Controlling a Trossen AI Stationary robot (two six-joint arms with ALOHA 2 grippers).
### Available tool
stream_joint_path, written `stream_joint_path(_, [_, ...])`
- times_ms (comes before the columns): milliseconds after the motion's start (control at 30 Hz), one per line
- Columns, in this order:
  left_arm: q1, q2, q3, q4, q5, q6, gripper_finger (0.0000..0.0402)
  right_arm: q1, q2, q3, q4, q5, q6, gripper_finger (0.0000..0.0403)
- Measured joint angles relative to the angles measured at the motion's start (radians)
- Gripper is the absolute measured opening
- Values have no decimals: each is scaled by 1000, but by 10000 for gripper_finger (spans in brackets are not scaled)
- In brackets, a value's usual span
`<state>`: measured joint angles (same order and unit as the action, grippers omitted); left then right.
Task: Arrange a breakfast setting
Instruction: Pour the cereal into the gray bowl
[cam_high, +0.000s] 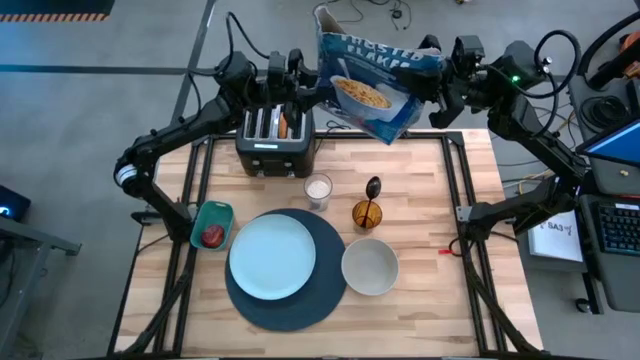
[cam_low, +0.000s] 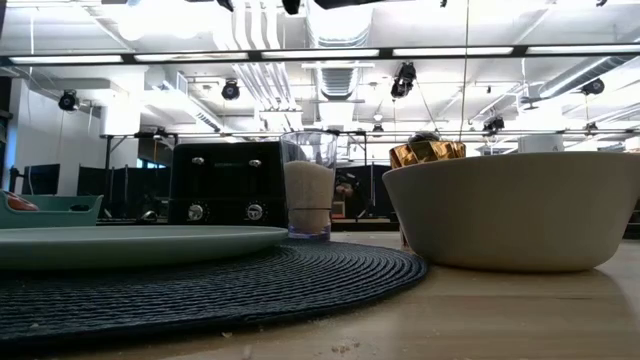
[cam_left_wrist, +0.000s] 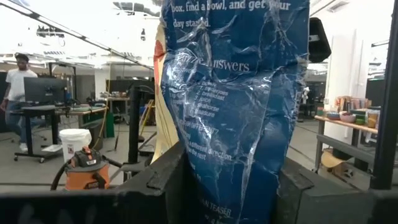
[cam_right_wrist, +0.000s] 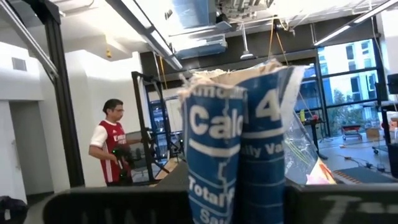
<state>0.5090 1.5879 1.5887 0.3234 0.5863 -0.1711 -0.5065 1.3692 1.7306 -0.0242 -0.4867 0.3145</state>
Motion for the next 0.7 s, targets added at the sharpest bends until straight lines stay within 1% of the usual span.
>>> stream_joint_path(67, [-2, -7, 0, -12, -15, 1, 136, 0, -2, 0, 1, 2, -9, 17])
stream_joint_path(167, [-4, -21, 0, -37, -36, 4, 136, -1, -4, 0, -4, 4, -13, 39])
stream_joint_path(233, [-4, -34, 0, -60, -50, 6, 136, -4, -9, 0, -21, 11, -14, 62])
stream_joint_path(333, [-4, -64, 0, -114, -78, 21, 135, -15, -30, -2, -67, 50, -16, 103])
stream_joint_path(433, [-4, -103, 0, -208, -115, 74, 134, -21, -56, -4, -113, 80, -23, 148])
stream_joint_path(533, [-4, -140, 1, -291, -123, 140, 134, -24, -84, -4, -139, 80, -44, 188])
stream_joint_path(700, [-1, -182, 0, -387, -129, 164, 120, -25, -105, -4, -191, 76, -54, 228])
